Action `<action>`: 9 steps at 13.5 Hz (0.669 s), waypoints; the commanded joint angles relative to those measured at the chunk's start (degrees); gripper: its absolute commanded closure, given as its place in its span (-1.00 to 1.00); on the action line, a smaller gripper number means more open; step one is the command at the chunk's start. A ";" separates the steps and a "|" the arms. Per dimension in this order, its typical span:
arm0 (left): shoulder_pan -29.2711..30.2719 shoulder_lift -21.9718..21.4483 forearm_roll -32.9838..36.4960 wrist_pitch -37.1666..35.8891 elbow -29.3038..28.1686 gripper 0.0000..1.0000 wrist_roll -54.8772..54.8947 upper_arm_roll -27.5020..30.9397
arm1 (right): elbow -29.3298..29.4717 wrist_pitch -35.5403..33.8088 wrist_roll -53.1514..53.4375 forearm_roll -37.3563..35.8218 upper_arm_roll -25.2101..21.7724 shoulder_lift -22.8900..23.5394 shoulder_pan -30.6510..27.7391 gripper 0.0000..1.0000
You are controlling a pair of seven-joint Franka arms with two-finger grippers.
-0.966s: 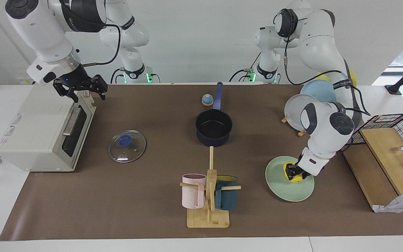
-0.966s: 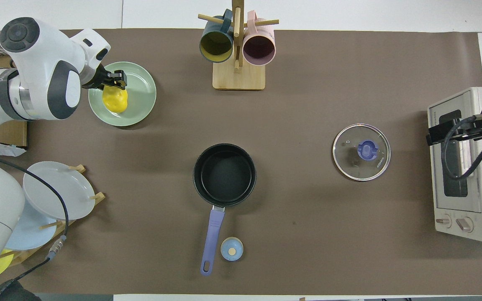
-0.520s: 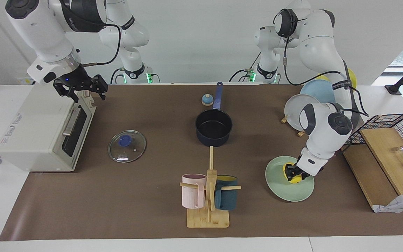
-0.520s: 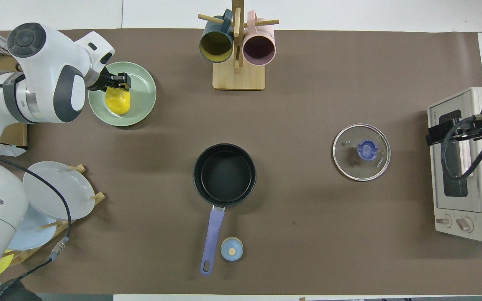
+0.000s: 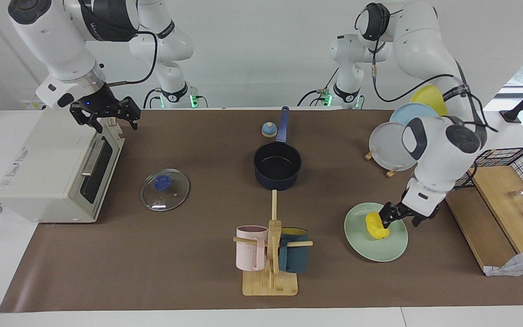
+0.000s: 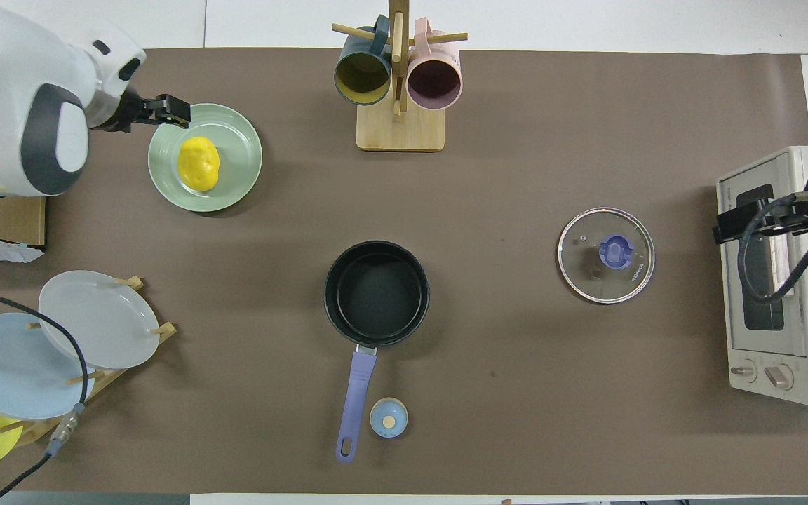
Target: Transfer potato from pot to plate
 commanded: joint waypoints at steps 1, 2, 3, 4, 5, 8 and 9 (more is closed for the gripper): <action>1.75 -10.18 0.65 -9.76 -2.26 -1.00 -0.10 0.13 | 0.69 -0.61 0.13 0.31 0.18 0.11 -0.10 -1.00; 2.27 -12.91 0.82 -13.97 -2.35 -1.00 0.16 0.22 | 0.69 -0.61 0.13 0.31 0.09 0.11 -0.10 -1.00; 2.54 -16.07 0.91 -17.84 -2.70 -1.00 0.43 0.22 | 0.69 -0.61 0.13 0.22 0.18 0.11 -0.10 -1.00; 2.72 -18.37 0.91 -21.01 -2.79 -1.00 0.43 0.22 | 0.69 -0.61 0.22 0.13 0.18 0.11 -0.10 -1.00; 2.72 -20.22 0.91 -23.92 -3.05 -1.00 0.43 0.22 | 0.69 -0.61 0.22 0.13 0.18 0.11 -0.10 -1.00; 2.37 -25.05 1.00 -27.20 -7.42 -1.00 0.43 0.13 | 0.60 -0.52 0.39 0.22 0.18 0.11 -0.01 -1.00; 1.93 -26.64 1.00 -27.20 -9.88 -1.00 0.43 0.13 | 0.60 -0.43 0.40 0.13 0.18 0.11 -0.10 -1.00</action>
